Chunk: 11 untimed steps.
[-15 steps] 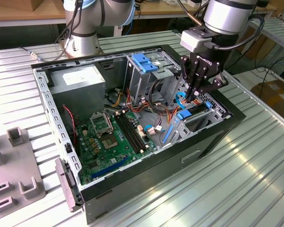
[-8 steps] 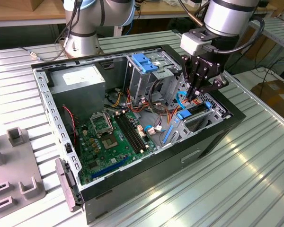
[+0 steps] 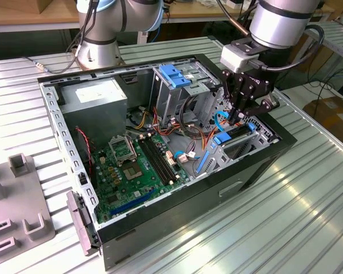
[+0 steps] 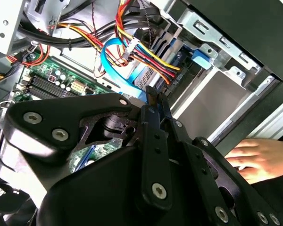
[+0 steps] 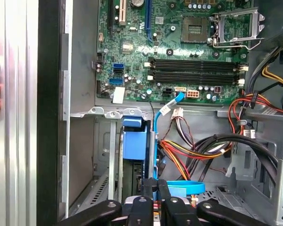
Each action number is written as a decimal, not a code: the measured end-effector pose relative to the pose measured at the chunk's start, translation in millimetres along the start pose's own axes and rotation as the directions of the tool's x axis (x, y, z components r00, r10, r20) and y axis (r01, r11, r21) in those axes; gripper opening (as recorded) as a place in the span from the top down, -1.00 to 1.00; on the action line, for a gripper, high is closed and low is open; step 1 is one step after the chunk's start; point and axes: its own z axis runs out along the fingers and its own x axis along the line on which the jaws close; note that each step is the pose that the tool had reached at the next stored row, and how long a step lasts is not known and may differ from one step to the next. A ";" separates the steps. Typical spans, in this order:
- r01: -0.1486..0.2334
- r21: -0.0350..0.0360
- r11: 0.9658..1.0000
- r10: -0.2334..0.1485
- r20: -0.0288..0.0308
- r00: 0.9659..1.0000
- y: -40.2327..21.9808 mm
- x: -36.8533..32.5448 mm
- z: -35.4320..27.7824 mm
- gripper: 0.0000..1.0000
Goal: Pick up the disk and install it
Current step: 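Insert the second disk wire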
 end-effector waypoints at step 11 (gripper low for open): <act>-0.003 0.024 1.000 0.002 0.018 1.000 1.5 11.5 2.5 0.68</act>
